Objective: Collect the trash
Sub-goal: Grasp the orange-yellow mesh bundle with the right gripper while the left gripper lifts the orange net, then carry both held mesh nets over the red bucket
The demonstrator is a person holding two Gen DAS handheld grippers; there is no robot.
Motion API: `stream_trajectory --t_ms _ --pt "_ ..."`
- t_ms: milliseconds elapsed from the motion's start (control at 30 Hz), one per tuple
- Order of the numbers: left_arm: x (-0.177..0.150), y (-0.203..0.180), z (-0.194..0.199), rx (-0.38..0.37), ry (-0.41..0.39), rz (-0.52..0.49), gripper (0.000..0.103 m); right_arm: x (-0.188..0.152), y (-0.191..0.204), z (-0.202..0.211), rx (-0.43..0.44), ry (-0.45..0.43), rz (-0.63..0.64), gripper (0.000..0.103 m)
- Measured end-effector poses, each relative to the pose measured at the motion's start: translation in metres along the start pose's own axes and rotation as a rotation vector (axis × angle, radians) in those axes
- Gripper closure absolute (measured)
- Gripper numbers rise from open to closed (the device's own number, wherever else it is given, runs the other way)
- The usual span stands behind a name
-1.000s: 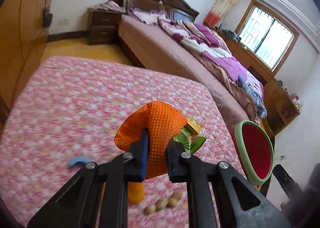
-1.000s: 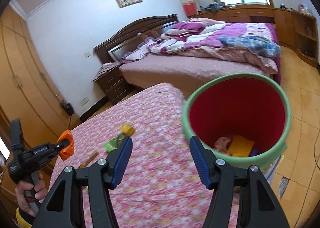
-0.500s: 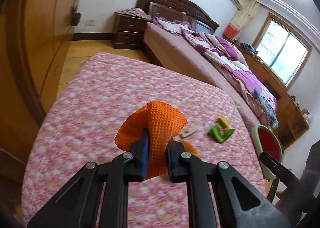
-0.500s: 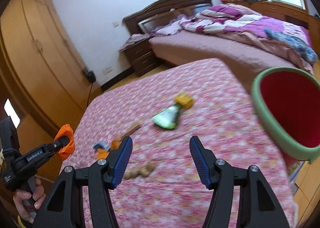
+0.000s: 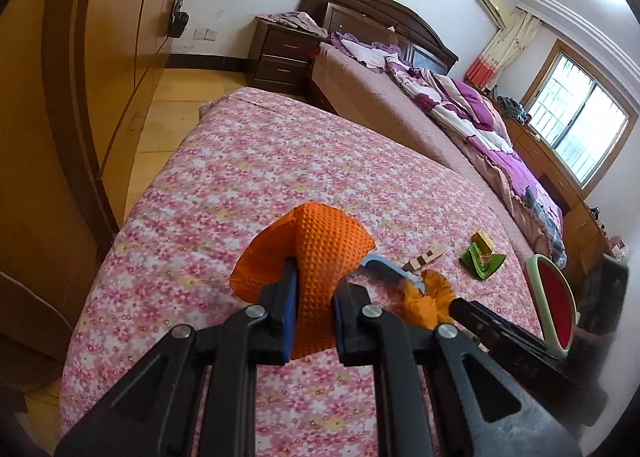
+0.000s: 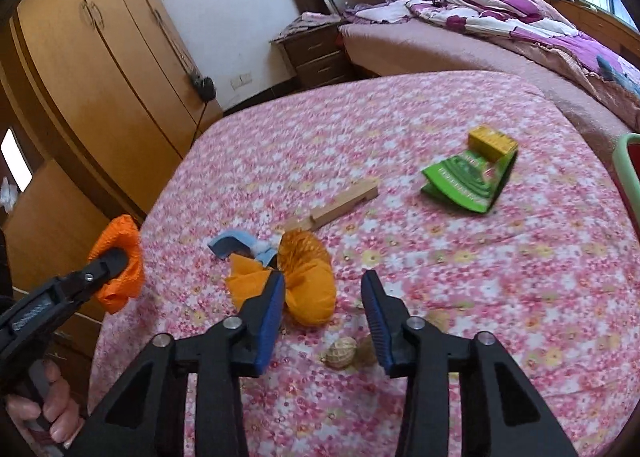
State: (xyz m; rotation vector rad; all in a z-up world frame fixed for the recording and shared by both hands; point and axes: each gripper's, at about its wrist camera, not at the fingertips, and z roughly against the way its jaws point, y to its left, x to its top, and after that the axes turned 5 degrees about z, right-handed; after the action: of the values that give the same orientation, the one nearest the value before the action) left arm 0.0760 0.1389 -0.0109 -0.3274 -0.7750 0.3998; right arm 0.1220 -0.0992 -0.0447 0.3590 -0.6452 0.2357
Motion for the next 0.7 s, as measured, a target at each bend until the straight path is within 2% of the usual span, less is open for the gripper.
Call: stream_trajectory --t_ms 100,200,267,500,700 --pt "-0.003 0.004 0.003 -0.006 0.0 0.007 0.089 0.002 0.0 -0.011 0.02 0.018 -0.012 0.068" --pt "-0.005 0.004 0.005 -0.012 0.004 0.006 0.089 0.001 -0.001 -0.014 0.052 0.02 -0.03 0.08" --pt "-0.007 0.004 0.008 -0.017 0.005 0.008 0.089 0.001 -0.001 -0.008 0.059 0.006 -0.035 0.084" --pt "-0.01 -0.004 0.021 -0.039 -0.009 -0.002 0.088 -0.001 -0.004 0.045 0.033 -0.105 -0.035 0.085" --pt "-0.013 -0.025 0.027 -0.076 -0.017 -0.029 0.088 -0.006 -0.019 0.093 -0.013 -0.193 -0.06 0.085"
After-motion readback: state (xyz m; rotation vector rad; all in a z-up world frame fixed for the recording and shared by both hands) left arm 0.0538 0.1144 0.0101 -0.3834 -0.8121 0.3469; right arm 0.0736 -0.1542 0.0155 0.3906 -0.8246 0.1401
